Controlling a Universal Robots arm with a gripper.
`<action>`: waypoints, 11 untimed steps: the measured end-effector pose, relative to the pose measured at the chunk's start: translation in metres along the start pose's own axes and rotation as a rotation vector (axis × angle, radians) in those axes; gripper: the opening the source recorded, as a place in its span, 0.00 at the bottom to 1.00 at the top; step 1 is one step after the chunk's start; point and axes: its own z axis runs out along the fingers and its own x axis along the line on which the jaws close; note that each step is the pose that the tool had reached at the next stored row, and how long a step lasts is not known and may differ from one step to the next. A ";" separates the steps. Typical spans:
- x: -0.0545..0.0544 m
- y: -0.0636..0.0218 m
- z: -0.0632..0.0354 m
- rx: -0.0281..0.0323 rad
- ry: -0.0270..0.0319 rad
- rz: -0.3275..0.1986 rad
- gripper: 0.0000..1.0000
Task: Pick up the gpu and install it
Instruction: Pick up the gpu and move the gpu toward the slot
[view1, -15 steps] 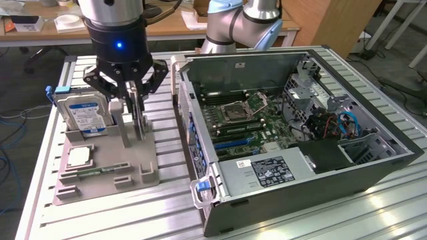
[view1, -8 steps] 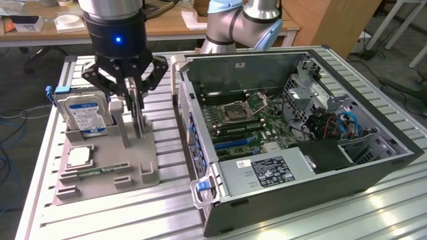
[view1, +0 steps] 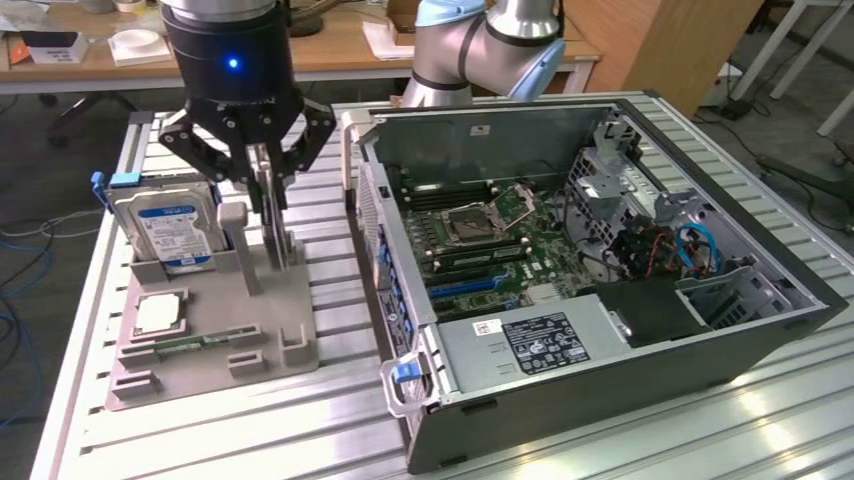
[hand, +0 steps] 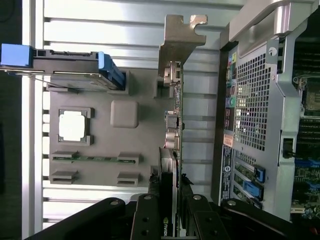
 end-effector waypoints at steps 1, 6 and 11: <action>0.000 0.0000 -0.0013 -0.0001 -0.0001 0.000 0.26; 0.000 0.0002 -0.0092 -0.0001 0.0000 -0.001 0.26; 0.000 0.0002 -0.0162 -0.0001 -0.0001 -0.001 0.26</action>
